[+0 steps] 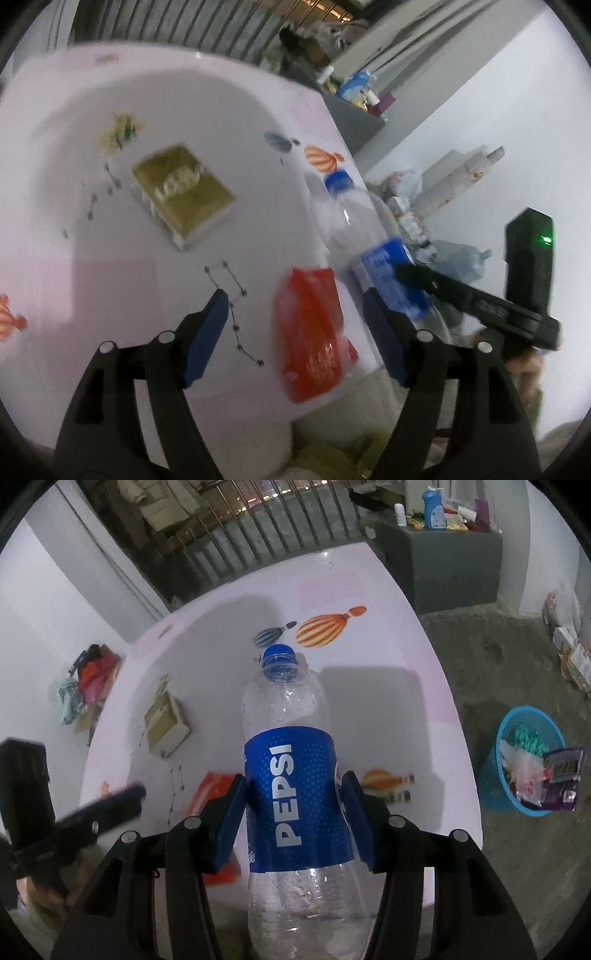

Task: Collect trash
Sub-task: 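Lift the Pepsi bottle with the right tool while the left tool grasps the red wrapper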

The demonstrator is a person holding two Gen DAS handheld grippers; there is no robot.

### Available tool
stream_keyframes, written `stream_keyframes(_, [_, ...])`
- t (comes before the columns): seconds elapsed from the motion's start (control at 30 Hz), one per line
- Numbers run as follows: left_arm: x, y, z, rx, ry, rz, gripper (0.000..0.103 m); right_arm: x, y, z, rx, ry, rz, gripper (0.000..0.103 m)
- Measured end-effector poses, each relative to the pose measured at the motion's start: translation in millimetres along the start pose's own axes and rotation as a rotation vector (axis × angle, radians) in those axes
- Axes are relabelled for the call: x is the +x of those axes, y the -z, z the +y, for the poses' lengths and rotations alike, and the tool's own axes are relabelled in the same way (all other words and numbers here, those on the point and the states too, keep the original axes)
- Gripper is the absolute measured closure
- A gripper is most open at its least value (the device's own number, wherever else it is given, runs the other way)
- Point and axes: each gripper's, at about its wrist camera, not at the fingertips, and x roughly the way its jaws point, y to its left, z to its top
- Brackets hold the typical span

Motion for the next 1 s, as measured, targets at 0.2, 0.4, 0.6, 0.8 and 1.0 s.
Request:
stream_keyframes(0.2, [-3,1,1,-0.038,-0.04,-0.012,0.027,3,3,-6,0.023,-0.041,-0.004,0.05])
stream_keyframes(0.4, [-6,8,-16,0.028,-0.047,-0.013,0.027,-1,7,-18,0.09,-0.096,0.0,0.05])
stream_keyframes(0.6, [3,15,-43,0.141,-0.102,-0.003,0.025,-2,13,-25,0.133,-0.121,-0.01,0.05])
stream_keyframes(0.8, [27,15,-51,0.176,-0.205,0.022,0.025,-4,15,-29,0.153,-0.131,-0.014,0.05])
stream_keyframes(1.0, [54,12,-50,0.226,-0.294,0.044,0.025,-3,14,-28,0.15,-0.13,-0.018,0.05])
